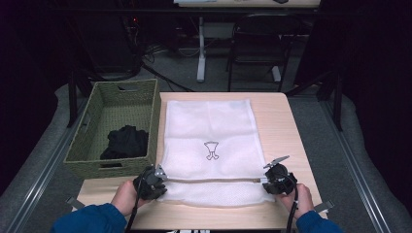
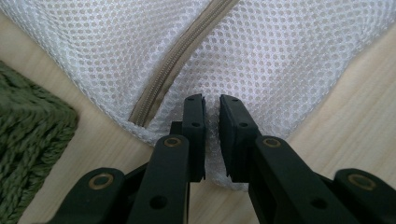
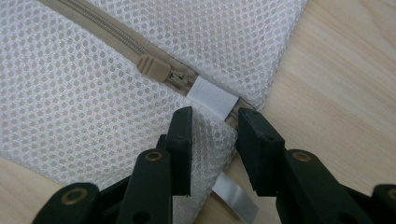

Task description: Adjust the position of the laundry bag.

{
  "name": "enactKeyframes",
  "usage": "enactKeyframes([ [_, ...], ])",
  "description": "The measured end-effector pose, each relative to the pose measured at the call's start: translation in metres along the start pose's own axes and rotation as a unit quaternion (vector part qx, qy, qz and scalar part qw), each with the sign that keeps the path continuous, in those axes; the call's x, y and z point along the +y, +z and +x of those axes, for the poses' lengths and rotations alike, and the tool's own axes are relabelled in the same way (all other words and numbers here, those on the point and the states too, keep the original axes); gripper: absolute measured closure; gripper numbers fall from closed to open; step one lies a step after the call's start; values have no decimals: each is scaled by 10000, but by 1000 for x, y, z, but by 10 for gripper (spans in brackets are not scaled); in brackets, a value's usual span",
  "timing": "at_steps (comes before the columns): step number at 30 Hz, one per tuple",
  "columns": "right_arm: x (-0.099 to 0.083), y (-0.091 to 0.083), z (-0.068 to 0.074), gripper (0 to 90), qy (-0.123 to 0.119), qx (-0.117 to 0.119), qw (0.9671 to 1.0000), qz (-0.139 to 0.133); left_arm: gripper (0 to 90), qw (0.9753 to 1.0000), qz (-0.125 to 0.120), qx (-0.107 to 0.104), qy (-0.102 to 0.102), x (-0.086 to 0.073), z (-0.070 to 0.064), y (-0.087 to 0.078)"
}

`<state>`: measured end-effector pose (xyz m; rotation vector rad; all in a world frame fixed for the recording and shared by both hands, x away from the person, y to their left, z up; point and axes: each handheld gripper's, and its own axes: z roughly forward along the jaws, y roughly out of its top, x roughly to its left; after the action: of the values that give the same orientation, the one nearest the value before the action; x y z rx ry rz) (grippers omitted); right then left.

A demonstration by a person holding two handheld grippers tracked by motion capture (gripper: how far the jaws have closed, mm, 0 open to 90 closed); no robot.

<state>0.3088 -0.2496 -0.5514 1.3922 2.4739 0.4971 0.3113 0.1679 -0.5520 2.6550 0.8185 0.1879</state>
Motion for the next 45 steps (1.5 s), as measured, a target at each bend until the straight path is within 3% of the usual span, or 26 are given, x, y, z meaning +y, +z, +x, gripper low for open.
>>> enactKeyframes([
  [11,14,7,-1,664,-24,56,10000,-65,808,9996,49,239,-110,2,9,1],
  [21,22,11,-1,657,1,41,10000,-89,788,9993,111,360,-35,2,9,0],
  [23,21,11,-2,627,19,61,9999,-112,736,9991,109,412,56,3,8,-1],
  [26,20,7,-4,544,128,260,9994,-164,579,9985,38,517,166,4,5,-8],
  [27,19,2,-7,446,237,361,9988,-238,455,9978,-58,625,210,5,3,-12],
  [28,18,-1,-8,422,306,478,9979,-310,400,9974,-134,645,279,6,1,-15],
  [30,18,-5,-10,373,347,509,9974,-363,368,9973,-307,591,321,7,-2,-21],
  [33,15,-13,-13,291,474,629,9956,-518,230,9969,-381,543,426,8,-8,-23],
  [36,13,-16,-15,256,508,647,9951,-547,157,9964,-480,515,462,9,-11,-24],
  [45,12,-16,-19,271,717,642,9939,-545,149,9951,-689,479,514,10,-12,-28],
])
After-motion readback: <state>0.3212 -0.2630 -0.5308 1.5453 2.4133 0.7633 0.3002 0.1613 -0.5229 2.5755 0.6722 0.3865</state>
